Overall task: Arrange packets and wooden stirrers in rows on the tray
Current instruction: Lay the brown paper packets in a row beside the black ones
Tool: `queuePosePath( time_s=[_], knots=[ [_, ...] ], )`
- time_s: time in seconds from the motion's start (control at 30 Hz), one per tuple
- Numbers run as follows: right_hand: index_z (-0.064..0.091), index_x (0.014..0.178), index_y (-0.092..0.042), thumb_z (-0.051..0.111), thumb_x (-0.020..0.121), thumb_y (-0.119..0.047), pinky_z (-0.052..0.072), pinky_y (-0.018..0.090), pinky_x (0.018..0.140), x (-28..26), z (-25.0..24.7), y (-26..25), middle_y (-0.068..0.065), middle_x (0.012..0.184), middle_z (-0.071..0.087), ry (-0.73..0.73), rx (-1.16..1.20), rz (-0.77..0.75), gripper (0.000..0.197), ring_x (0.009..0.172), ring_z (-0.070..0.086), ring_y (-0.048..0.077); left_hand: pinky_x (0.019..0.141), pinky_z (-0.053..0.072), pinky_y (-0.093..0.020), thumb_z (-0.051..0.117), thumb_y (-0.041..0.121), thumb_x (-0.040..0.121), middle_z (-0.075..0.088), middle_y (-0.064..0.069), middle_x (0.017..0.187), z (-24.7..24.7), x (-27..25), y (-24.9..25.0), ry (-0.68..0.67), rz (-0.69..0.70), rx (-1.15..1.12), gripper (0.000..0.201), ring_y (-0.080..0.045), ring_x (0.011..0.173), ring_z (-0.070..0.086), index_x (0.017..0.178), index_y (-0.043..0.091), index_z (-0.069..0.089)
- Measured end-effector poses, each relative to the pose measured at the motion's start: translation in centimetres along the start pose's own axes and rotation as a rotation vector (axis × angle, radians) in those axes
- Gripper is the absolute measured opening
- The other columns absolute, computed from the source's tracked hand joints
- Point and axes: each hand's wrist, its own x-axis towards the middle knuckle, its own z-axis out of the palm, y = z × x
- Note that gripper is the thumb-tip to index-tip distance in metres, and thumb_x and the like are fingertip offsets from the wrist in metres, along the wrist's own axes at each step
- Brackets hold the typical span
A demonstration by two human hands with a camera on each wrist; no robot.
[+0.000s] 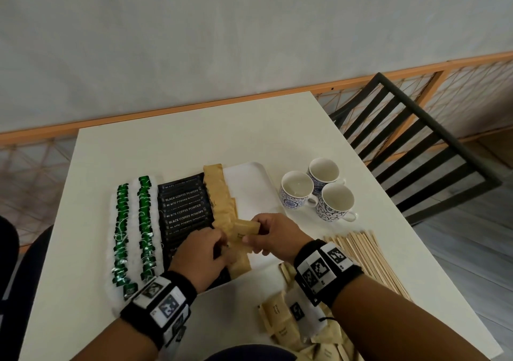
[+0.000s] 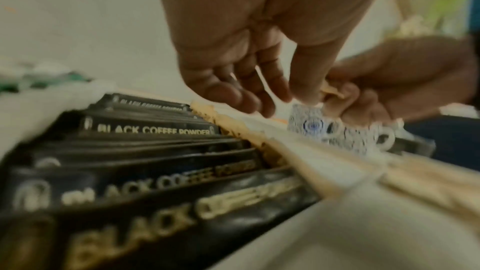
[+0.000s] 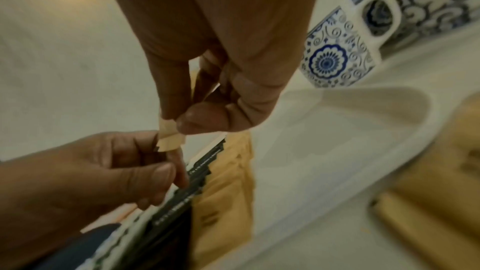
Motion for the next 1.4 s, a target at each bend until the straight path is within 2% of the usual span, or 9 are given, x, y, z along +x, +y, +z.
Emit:
queuePosePath(
  time_s=[0.1,0.2,0.43,0.7,0.87,0.93,1.0,1.13,1.4],
  knots=[
    [0.069,0.085,-0.011,0.074,0.08,-0.023,0.04,0.02,0.063,-0.1,-0.6,1.0,-0.002,0.073,0.062,0.059,-0.41,-0.023,0.014,0.068,0.053,0.01,0.084,0.041,-0.032,0.064,0.055,0.078,0.051,0.009,0.107,0.5,0.3,0.5,-0.038,0.013,0.291,0.037,-0.016,0.102,0.046,0.106,0.031,0.057],
    [0.07,0.09,-0.011,0.072,0.082,-0.025,0.039,0.022,0.067,-0.4,-0.6,1.9,-0.003,0.079,0.059,0.031,-0.49,-0.025,0.016,0.076,0.052,0.012,0.087,0.037,-0.031,0.062,0.059,0.077,0.047,0.011,0.113,0.9,0.8,0.8,-0.059,0.009,0.403,0.042,-0.015,0.107,0.042,0.11,0.034,0.054],
    [0.064,0.081,-0.017,0.068,0.085,-0.028,0.035,0.023,0.062,-0.3,0.5,3.1,-0.004,0.072,0.051,-0.024,-0.521,0.006,0.012,0.077,0.049,0.016,0.089,0.033,-0.032,0.058,0.058,0.078,0.048,0.014,0.113,0.6,1.6,1.0,-0.077,-0.007,0.458,0.038,-0.015,0.107,0.04,0.107,0.036,0.05],
    [0.042,0.059,-0.023,0.066,0.086,-0.034,0.029,0.019,0.054,0.5,2.0,3.2,-0.007,0.063,0.042,-0.034,-0.545,0.079,0.037,0.075,0.045,0.017,0.085,0.031,-0.032,0.063,0.048,0.075,0.059,0.017,0.102,0.5,2.3,0.6,-0.081,-0.032,0.413,0.032,-0.014,0.101,0.042,0.102,0.035,0.052],
    [0.054,0.072,-0.018,0.064,0.088,-0.032,0.035,0.025,0.068,1.1,2.5,2.7,-0.002,0.074,0.048,-0.059,-0.628,0.1,0.024,0.083,0.047,0.017,0.088,0.031,-0.031,0.064,0.036,0.077,0.054,0.015,0.09,0.5,2.9,0.4,-0.071,-0.044,0.379,0.024,-0.013,0.102,0.044,0.099,0.035,0.055],
    [0.049,0.065,-0.02,0.063,0.089,-0.032,0.035,0.026,0.071,1.3,2.5,2.6,-0.004,0.072,0.045,-0.066,-0.646,0.112,0.03,0.084,0.046,0.016,0.088,0.031,-0.03,0.063,0.034,0.079,0.055,0.014,0.089,0.6,3.1,0.0,-0.069,-0.049,0.355,0.019,-0.013,0.102,0.045,0.096,0.035,0.056],
    [0.045,0.062,-0.022,0.063,0.089,-0.033,0.037,0.026,0.071,1.6,2.5,2.5,-0.004,0.073,0.046,-0.074,-0.667,0.121,0.034,0.084,0.047,0.017,0.089,0.032,-0.03,0.062,0.035,0.081,0.058,0.011,0.09,0.7,3.4,-0.4,-0.061,-0.056,0.333,0.013,-0.013,0.101,0.047,0.093,0.036,0.058],
    [0.057,0.078,-0.013,0.06,0.091,-0.033,0.042,0.028,0.071,2.0,2.8,2.1,0.005,0.086,0.055,-0.096,-0.758,0.115,0.024,0.086,0.054,0.022,0.089,0.031,-0.031,0.061,0.045,0.085,0.06,0.011,0.086,0.8,3.8,-0.6,-0.049,-0.054,0.329,0.01,-0.012,0.098,0.048,0.088,0.035,0.062],
    [0.043,0.059,-0.014,0.059,0.09,-0.037,0.041,0.029,0.061,3.3,3.9,2.3,0.001,0.067,0.048,-0.11,-0.846,0.238,0.041,0.067,0.052,0.022,0.094,0.032,-0.032,0.06,0.047,0.086,0.054,0.012,0.086,0.3,4.0,0.0,-0.051,-0.061,0.325,0.013,-0.011,0.097,0.049,0.087,0.035,0.064]
  ],
)
